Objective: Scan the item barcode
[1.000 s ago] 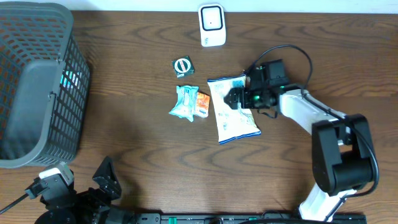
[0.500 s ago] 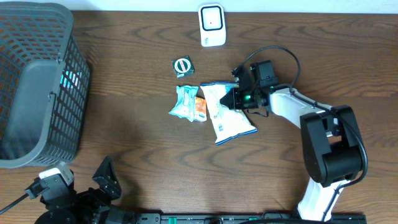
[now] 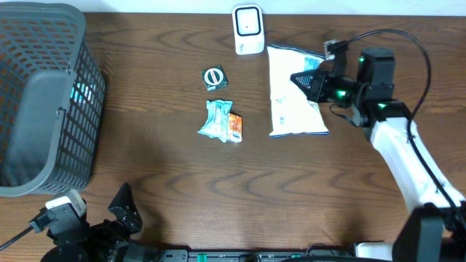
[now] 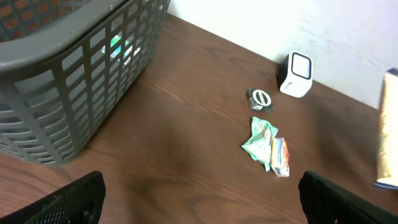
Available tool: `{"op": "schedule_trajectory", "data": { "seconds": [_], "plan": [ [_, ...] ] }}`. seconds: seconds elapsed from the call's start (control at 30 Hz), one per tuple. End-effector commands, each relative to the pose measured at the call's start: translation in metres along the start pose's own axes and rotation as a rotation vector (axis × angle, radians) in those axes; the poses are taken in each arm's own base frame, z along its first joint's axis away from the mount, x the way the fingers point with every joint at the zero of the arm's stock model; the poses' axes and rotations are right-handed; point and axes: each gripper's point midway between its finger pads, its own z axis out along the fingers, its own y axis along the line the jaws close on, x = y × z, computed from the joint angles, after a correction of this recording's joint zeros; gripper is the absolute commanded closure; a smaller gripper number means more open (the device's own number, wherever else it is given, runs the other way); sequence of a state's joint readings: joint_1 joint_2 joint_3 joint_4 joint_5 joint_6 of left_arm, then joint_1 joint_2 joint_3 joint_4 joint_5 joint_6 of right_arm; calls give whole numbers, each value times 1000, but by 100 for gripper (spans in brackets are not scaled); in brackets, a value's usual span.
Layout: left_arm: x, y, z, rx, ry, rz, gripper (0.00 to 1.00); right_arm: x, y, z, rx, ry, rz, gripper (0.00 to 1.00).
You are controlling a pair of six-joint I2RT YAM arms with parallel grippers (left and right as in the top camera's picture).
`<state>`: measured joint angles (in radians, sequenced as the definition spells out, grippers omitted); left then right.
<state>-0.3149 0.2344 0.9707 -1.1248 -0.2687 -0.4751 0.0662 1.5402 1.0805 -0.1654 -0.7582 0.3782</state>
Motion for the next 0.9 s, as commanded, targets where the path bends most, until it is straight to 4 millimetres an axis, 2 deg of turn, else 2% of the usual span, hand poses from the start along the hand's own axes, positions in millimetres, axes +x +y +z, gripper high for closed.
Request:
{"op": "schedule_trajectory", "data": {
  "seconds": [0.0,0.1,0.27,0.43,0.63,0.87],
  "plan": [
    [-1,3,1,-19,-8,-10,2,-6,-17,-8,179,-43,-71,99],
    [-1,3,1,-19,-8,-10,2,-2,-23,-7,253,-38,-104,99],
    [-1,3,1,-19,-8,-10,2,-3,-15,0,261,-49,-141,99],
    [-1,3,1,-19,-8,-10,2,0,-26,4,421,-52,-236,99],
    [-1,3,1,-19,-8,-10,2,7,-17,11,414,-34,-267,99],
    [-1,3,1,-19,-8,-10,2,9,-17,11,417,-17,-316,99]
  ]
}}
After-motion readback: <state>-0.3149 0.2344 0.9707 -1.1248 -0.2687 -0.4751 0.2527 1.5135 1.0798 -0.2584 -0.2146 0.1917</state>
